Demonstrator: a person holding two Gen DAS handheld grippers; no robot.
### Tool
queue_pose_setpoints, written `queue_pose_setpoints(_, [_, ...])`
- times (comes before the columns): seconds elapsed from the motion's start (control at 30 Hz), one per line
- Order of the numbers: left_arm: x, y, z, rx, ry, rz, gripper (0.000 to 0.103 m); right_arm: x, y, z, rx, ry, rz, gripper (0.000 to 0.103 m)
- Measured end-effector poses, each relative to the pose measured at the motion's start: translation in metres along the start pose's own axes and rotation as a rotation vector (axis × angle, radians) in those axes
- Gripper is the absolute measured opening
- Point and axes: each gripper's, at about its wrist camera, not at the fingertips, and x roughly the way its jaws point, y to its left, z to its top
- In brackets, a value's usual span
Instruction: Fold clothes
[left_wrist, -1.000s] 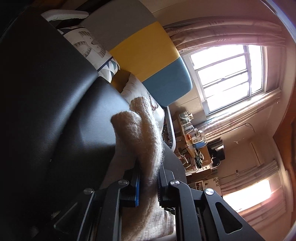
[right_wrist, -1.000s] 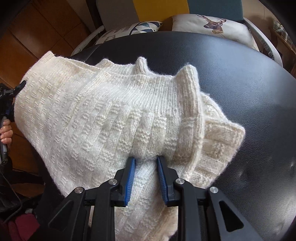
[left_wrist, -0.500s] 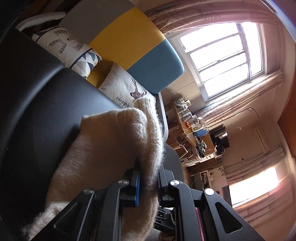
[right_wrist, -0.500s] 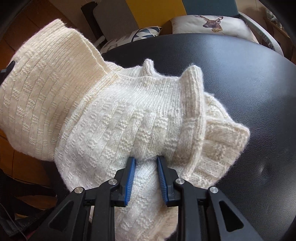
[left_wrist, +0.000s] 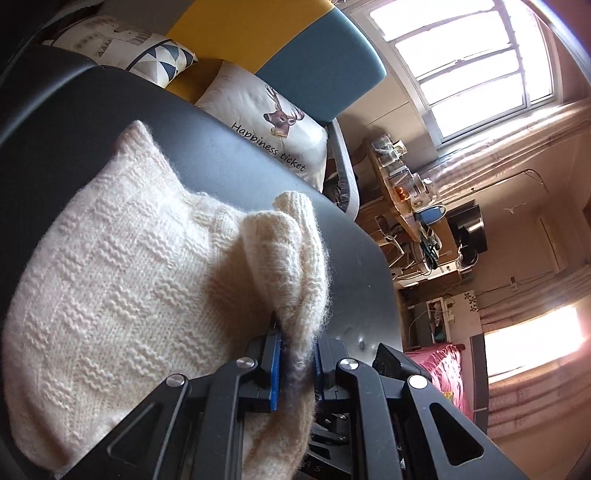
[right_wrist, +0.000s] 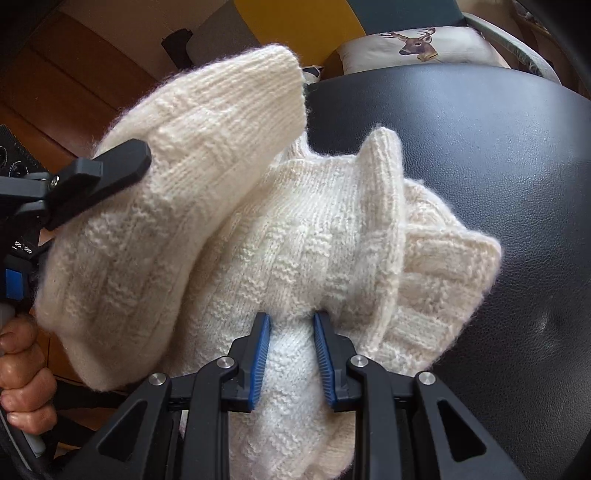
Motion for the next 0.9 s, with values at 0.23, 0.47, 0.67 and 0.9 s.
queue_pose_setpoints(0.23, [0.031,-0.004,-0.012,0.055,0.054,0.080,0.014,-0.009,-0.009,-0.014,0.017,-0.044,0.054,0.025])
queue_pose_setpoints(0.47, [0.026,-0.001,-0.013,0.013,0.093,-0.009,0.019,-0.022,-0.023,-0.030,0.057,-0.094,0.117,0.024])
queue_pose_setpoints(0.67, [-0.003,-0.013,-0.003,-0.043,0.117,-0.176,0.021,-0.040,-0.041,-0.046,0.137,-0.167,0.198,0.024])
queue_pose_setpoints(0.9, [-0.100,0.006,0.018,0.123,-0.053,-0.034,0.025,-0.086,-0.057,-0.085,0.188,-0.238,0.188,0.024])
